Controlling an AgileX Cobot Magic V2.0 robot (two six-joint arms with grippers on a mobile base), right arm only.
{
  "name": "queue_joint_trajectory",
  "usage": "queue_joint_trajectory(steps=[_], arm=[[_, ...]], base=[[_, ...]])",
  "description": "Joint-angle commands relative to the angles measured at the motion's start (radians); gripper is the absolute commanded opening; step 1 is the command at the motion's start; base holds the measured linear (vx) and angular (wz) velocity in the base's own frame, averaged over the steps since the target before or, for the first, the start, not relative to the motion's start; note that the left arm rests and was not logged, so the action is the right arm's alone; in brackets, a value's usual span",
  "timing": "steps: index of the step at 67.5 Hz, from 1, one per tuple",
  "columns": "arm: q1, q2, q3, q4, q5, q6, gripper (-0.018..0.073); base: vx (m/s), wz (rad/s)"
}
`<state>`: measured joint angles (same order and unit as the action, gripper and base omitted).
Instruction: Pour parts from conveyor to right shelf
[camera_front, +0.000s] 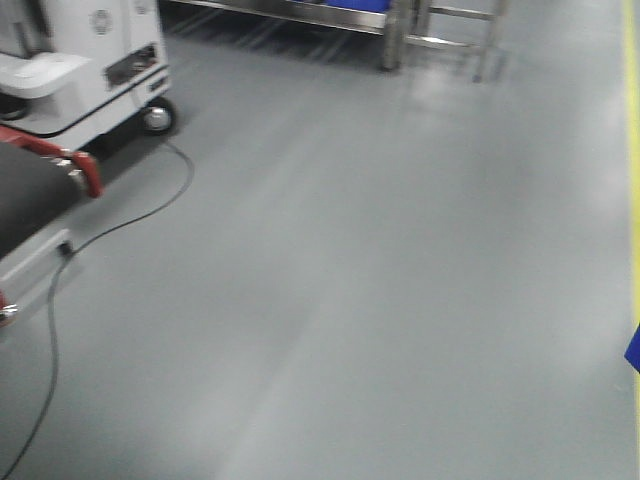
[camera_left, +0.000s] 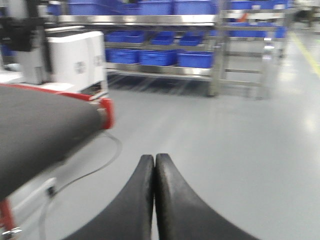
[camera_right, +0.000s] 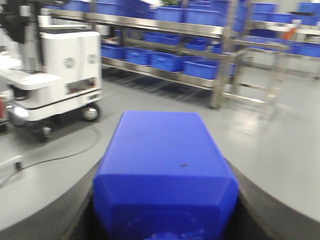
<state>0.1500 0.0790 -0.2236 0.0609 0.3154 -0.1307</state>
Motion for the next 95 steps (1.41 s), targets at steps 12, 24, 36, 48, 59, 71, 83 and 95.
queue_joint_trajectory(steps=[12,24,36,48,59,71,83,95], arm=[[-0.001,0.012,-0.026,-0.003,-0.081,-0.008,-0.0006],[-0.001,0.012,-0.026,-0.003,-0.081,-0.008,-0.0006],[-0.001,0.012,-0.026,-0.003,-0.081,-0.008,-0.0006],[-0.001,0.012,-0.026,-0.003,-0.081,-0.008,-0.0006],[-0.001,0.012,-0.026,-0.003,-0.081,-0.008,-0.0006],[-0.001,0.012,-0.026,-0.003,-0.083,-0.008,-0.0006],[-0.001,0.012,-0.026,-0.003,-0.082,-0.008,-0.0006],[-0.001,0.012,-0.026,-0.003,-0.082,-0.008,-0.0006]], base=[[-0.32,-0.71],[-0.26,-0.67],[-0.21,-0.64],[-0.15,-0.60],[-0.12,-0.51],[-0.07,-0.37],[0.02,-0.12],[0.09,0.01]])
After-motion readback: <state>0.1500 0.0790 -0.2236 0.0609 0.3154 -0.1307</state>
